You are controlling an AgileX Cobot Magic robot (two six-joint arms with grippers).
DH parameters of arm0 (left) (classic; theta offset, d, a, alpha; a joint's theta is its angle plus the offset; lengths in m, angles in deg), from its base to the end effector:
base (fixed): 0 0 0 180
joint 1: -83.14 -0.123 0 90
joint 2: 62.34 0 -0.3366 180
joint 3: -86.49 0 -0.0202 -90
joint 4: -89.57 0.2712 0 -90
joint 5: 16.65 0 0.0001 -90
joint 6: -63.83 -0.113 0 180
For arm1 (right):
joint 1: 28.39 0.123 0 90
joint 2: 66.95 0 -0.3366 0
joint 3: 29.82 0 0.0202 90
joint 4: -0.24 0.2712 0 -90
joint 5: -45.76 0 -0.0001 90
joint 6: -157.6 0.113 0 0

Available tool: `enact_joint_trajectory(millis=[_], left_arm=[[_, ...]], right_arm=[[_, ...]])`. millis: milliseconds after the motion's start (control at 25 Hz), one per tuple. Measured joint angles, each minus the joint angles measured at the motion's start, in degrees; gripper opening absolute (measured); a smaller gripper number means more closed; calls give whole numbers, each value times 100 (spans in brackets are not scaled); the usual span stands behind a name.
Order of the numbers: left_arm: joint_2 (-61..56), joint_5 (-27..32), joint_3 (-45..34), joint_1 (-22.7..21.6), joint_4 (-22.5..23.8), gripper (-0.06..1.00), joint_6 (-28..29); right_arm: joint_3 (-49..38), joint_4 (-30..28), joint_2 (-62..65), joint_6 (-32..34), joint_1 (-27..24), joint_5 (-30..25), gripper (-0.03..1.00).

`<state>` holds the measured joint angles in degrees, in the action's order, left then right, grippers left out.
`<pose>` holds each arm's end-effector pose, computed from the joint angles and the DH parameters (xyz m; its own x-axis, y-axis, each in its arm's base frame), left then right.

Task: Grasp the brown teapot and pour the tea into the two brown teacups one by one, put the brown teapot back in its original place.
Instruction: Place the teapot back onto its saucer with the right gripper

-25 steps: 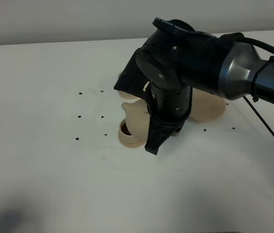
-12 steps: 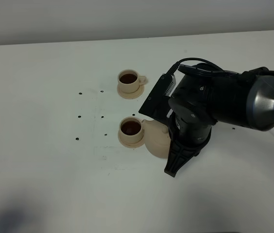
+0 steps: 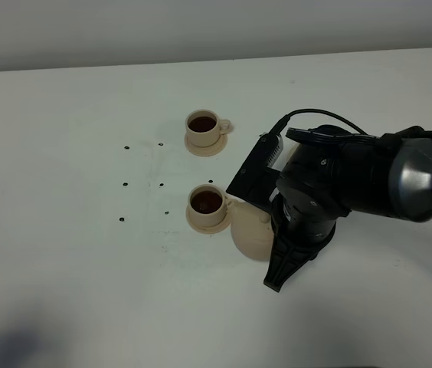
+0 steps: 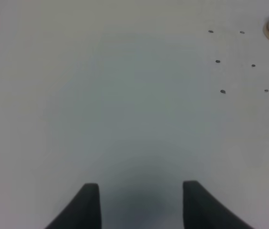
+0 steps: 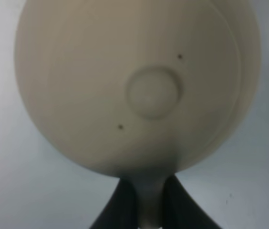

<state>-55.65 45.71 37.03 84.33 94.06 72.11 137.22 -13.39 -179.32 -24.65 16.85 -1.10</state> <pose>-0.0211 0.0083 0.2763 -0.4690 -0.0979 -0.8778 -0.0914 0.9939 -0.0620 0.2797 0.2545 0.1838 -0.5440 -0.8315 -0.1125 -0.8080 0.5553 -0.1968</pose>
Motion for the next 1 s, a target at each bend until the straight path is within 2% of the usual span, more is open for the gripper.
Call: enact_joint_trajectory(millis=[520, 1000], left_arm=[[0, 0, 0, 0, 0, 43, 4], [0, 0, 0, 0, 0, 43, 4]], right_arm=[[-2, -61, 104, 3, -175, -184, 10], [296, -124, 470, -111, -1323, -213, 10]])
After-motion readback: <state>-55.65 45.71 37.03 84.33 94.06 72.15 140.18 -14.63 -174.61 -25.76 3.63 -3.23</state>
